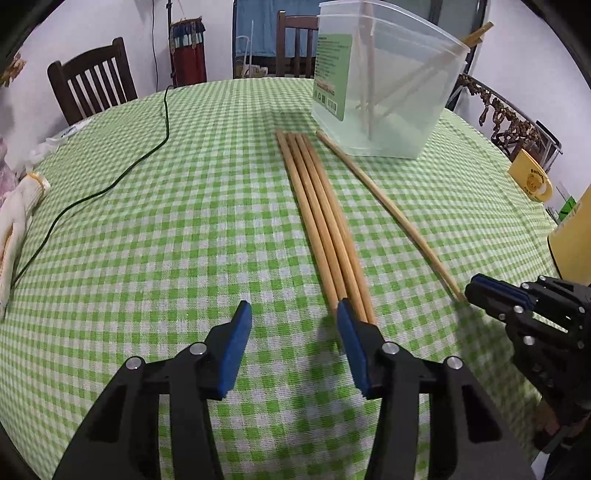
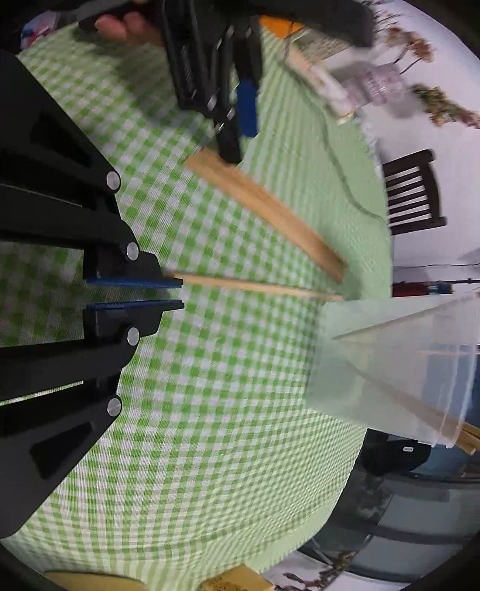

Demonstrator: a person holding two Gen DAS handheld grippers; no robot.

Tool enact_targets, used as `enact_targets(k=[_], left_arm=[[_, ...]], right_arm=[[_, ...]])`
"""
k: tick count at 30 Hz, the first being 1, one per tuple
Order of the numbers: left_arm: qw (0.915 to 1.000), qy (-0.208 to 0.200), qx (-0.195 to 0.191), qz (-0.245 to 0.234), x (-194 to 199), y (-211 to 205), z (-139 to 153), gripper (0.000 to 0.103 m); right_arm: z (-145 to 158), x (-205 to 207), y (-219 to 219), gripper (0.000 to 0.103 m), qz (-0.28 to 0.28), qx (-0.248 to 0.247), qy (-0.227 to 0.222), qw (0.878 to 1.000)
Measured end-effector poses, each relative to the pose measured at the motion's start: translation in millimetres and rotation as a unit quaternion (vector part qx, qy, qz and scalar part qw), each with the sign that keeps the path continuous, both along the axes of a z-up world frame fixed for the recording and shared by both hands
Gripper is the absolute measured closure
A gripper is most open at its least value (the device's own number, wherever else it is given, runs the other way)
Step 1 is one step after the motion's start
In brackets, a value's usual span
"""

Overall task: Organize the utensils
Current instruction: 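Close the left gripper on one chopstick while the right gripper grasps another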

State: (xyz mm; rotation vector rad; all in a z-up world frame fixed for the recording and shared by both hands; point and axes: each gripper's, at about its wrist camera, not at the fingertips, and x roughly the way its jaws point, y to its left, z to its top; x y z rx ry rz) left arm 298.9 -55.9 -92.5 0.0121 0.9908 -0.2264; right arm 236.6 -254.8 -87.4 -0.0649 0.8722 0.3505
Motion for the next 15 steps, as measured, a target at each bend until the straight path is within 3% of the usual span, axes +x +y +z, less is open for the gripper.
enact_targets(k=[2,4,5,6,8,12,15], left_arm=[[1.0000,0.001,-0.001,0.001,0,-1,0,0.057],[0.9999,-0.006,0.009,-0.003,-3,-6,-1,0.057],[0.9998,-0.010,0.016,-0.009,-5,-9,-1,0.057],[0.9997,-0.009,0.017,-0.015,-7,-11,-1,0.057],[0.9997,-0.008,0.017,-0.015,-8,-12,-1,0.055],[0.9999,-0.001,0.012,-0.007,-5,-8,-1,0.056],[0.9999,0.000,0.011,-0.006,-4,-8,-1,0.057]], right_arm=[[2,2,-3,0.094,-0.003,0.014,-0.001,1.000],[0,5,-3,0.073,-0.008,0.012,0.000,1.000],[-1,7,-3,0.056,-0.009,0.016,0.001,1.000],[-1,9,-1,0.054,-0.006,0.018,0.002,1.000],[-3,12,5,0.056,-0.002,0.006,0.004,1.000],[-12,17,15,0.081,0.003,-0.013,0.012,1.000],[-12,15,19,0.094,0.009,-0.033,-0.001,0.999]])
